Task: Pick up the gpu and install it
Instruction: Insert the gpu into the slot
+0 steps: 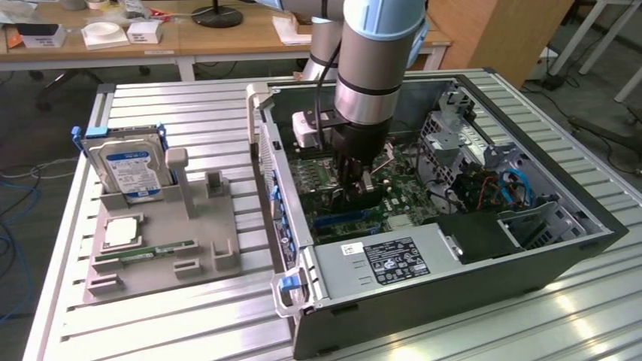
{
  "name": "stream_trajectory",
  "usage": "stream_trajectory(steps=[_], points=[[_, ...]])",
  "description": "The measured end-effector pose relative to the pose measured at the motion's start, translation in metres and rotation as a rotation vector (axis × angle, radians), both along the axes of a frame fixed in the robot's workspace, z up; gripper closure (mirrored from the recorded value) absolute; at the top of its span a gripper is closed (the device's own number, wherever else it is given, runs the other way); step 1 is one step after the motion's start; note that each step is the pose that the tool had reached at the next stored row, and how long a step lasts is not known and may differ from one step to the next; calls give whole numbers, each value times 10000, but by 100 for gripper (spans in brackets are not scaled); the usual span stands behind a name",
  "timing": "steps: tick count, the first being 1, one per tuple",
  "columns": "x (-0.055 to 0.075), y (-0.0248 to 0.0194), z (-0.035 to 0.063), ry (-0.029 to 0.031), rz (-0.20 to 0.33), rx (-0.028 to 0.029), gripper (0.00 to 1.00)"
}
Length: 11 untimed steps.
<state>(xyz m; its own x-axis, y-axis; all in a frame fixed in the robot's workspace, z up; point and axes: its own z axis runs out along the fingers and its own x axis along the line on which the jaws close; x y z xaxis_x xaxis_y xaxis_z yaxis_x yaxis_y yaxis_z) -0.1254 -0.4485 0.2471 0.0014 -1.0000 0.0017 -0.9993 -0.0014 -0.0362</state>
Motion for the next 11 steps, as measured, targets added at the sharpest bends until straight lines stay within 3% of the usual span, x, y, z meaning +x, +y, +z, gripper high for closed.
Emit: stream_trajectory(steps=[11], points=[[0, -26, 28, -10, -228, -32, 74]])
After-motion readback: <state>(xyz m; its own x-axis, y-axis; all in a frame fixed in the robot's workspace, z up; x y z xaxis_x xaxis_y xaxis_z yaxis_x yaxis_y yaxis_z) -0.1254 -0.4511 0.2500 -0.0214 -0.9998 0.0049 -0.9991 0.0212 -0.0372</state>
